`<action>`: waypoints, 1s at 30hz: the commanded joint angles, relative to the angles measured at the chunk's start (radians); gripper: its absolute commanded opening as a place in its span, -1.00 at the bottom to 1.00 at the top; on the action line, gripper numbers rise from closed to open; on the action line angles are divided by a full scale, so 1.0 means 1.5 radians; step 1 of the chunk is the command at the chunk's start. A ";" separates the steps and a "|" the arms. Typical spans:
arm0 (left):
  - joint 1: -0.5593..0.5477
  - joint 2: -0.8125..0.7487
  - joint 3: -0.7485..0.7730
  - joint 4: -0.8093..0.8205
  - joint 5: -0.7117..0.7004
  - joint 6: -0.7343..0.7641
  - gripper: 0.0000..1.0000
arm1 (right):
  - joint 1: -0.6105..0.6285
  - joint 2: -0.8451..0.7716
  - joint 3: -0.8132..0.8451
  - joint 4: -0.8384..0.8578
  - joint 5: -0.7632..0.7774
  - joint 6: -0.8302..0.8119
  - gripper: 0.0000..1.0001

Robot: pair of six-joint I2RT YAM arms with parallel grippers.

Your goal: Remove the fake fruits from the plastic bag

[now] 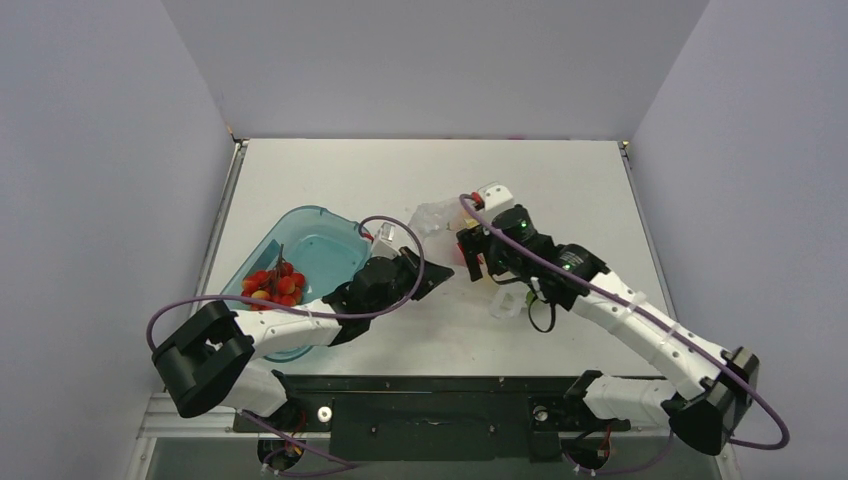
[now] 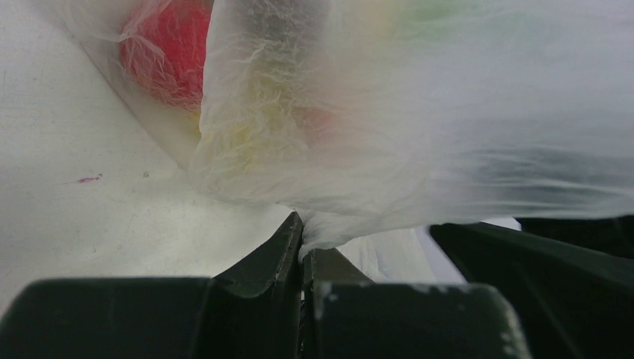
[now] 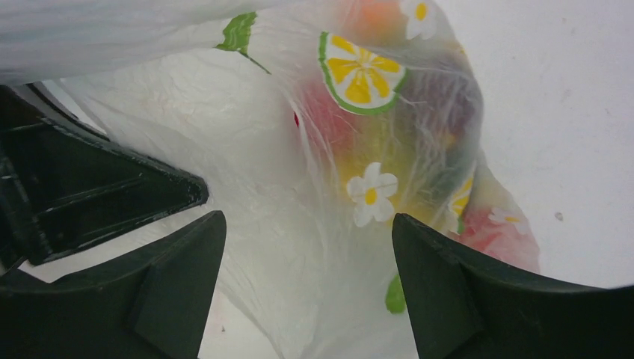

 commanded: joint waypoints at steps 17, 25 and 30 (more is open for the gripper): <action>0.053 -0.045 -0.077 -0.004 0.067 -0.021 -1.00 | -0.126 0.125 -0.044 0.170 0.293 0.056 -1.00; 0.075 -0.079 -0.115 -0.019 0.139 0.027 -1.00 | -0.218 0.130 0.104 0.119 0.153 0.015 -1.00; 0.086 -0.123 -0.150 -0.011 0.145 0.031 -1.00 | -0.234 0.168 0.205 0.075 0.177 -0.021 -1.00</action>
